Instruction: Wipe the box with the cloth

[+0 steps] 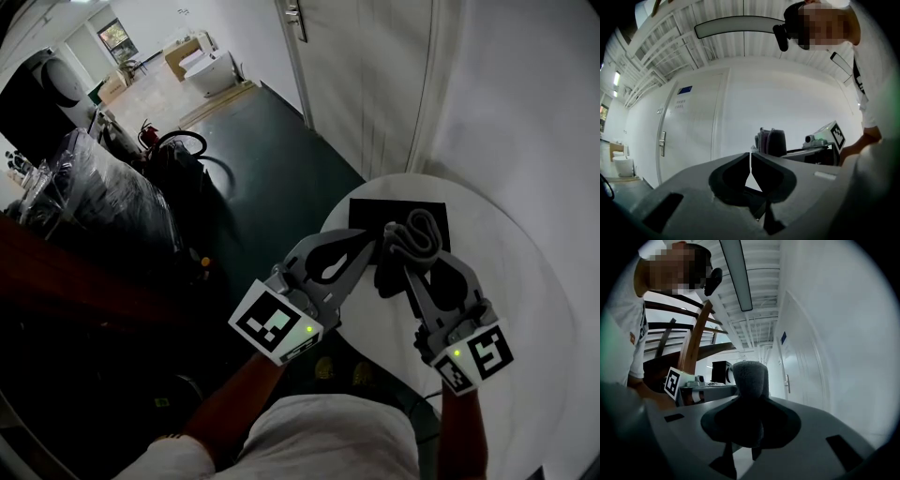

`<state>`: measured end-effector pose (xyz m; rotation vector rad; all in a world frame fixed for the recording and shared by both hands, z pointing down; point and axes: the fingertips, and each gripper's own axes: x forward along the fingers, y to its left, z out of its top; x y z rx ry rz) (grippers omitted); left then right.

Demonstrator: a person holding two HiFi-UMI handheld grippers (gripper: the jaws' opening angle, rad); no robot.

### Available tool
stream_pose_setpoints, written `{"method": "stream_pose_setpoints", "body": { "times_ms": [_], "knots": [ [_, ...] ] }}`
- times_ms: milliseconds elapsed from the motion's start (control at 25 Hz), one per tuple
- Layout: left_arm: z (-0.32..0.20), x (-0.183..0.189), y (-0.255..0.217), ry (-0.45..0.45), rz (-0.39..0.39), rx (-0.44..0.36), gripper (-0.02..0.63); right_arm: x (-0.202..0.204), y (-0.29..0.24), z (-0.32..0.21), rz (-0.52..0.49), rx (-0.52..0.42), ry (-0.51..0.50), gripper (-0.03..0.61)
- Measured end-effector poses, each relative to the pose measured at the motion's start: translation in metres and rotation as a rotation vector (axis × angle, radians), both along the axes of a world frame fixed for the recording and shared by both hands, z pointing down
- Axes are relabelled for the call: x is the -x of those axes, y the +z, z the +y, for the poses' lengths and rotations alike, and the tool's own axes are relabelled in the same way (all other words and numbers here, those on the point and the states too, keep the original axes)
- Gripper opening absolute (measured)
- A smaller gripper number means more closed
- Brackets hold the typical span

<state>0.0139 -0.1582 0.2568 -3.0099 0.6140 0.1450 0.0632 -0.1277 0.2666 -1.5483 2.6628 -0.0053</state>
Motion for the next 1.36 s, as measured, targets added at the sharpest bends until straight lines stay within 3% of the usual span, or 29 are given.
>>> {"method": "stream_pose_setpoints", "body": {
  "times_ms": [400,1360],
  "knots": [
    [0.006,0.009,-0.008,-0.010,0.064,0.014,0.018,0.005,-0.009,0.005,-0.023,-0.029,-0.002,0.094],
    [0.014,0.005,-0.009,0.003,0.067,0.003,0.016,0.002,-0.004,0.013,-0.025,-0.032,-0.010,0.094]
  ]
}}
